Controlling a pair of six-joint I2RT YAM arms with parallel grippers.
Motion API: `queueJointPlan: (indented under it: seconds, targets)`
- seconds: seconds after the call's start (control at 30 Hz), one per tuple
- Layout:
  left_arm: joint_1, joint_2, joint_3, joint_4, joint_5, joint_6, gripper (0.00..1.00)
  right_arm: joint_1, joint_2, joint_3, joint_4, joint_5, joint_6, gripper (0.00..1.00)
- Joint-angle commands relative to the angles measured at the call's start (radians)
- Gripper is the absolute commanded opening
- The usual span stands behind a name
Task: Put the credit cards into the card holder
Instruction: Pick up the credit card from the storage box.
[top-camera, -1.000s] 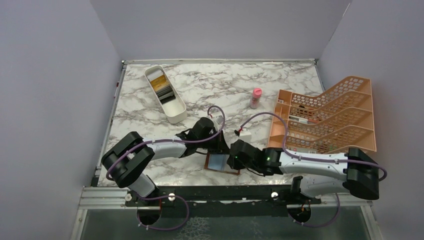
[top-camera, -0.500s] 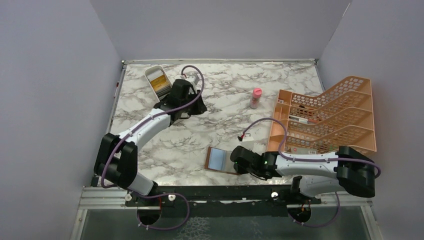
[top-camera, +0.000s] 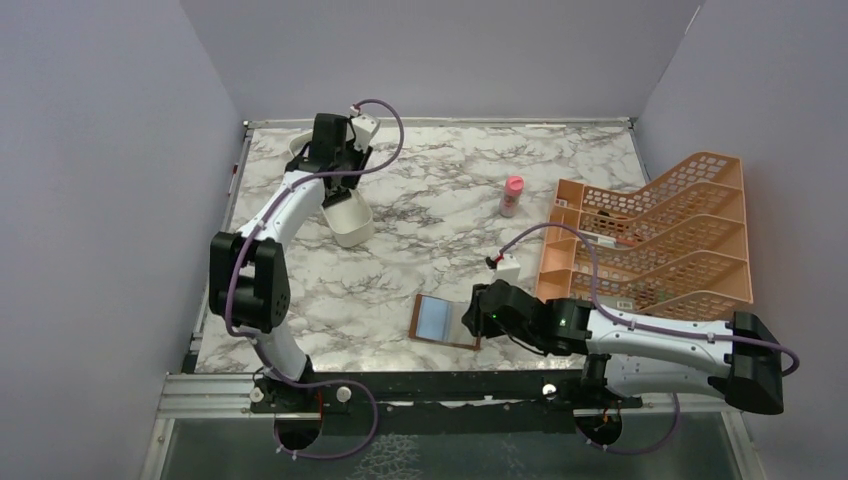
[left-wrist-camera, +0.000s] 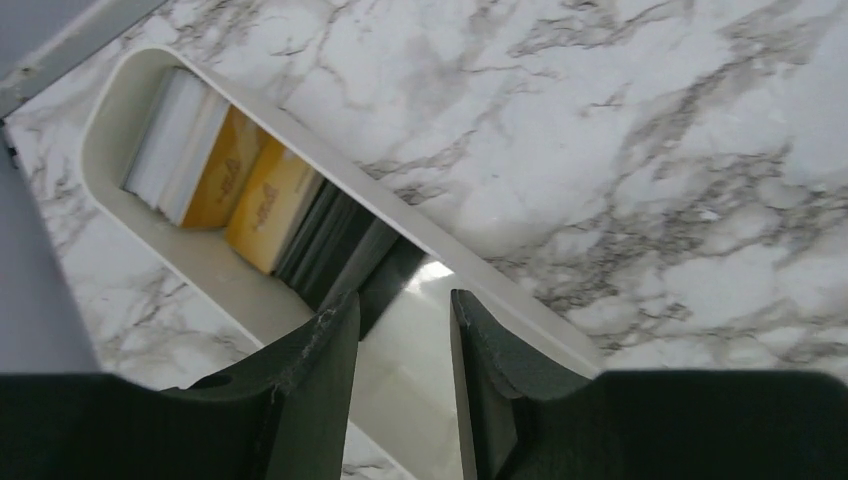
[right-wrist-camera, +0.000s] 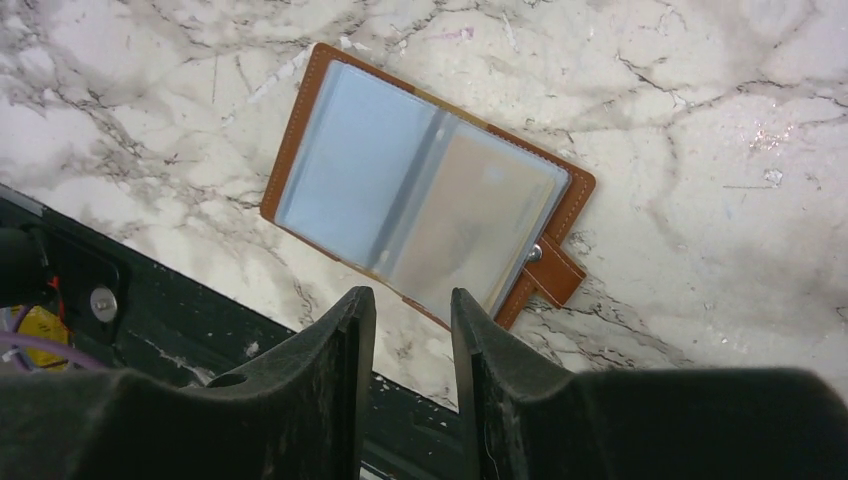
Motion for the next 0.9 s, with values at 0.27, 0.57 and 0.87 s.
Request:
queueJointPlan:
  seconds: [0.27, 0.57, 0.87]
  targets:
    - [0.213, 0.310, 0.317, -0.002, 0.024, 0.407, 0.42, -0.004, 0.016, 0.118, -0.039, 0.033, -0.089, 0.39]
    - [0.221, 0.461, 0.440, -0.002, 0.044, 0.473, 0.48, -0.004, 0.065, 0.170, -0.030, 0.068, -0.108, 0.38]
    - [0.221, 0.560, 0.500, 0.038, -0.035, 0.519, 0.52, -0.004, 0.102, 0.169, -0.031, 0.065, -0.086, 0.38]
